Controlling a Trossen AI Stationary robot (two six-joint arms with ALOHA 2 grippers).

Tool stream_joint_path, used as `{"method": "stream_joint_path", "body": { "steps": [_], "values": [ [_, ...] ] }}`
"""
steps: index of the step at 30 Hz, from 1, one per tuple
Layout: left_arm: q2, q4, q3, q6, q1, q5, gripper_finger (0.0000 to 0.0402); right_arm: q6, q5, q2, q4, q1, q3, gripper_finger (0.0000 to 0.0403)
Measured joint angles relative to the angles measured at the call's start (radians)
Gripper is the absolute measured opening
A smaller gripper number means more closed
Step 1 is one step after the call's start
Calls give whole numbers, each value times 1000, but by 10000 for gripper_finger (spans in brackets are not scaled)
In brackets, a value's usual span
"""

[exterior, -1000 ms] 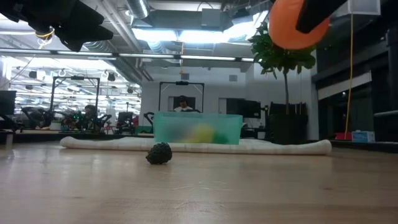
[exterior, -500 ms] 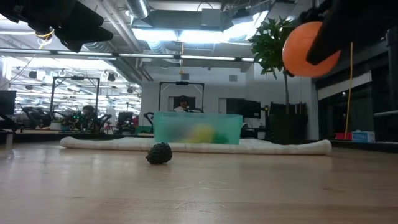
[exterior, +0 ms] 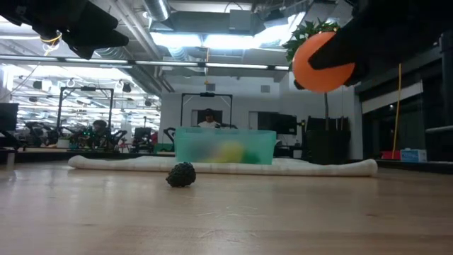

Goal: Pick and placing Produce into tupperware
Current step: Put the orange into the blue bin

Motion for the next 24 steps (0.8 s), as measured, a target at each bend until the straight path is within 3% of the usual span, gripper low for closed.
{"method": "stream_joint_path", "body": {
  "steps": [13,24],
  "values": [
    [0,-2,0,0,2,0,192,-213,18,-4,523,-42,-172,249],
    [7,2,0,13,55,-64,192,-322,24,-4,660,-134,-216,249]
  ]
}}
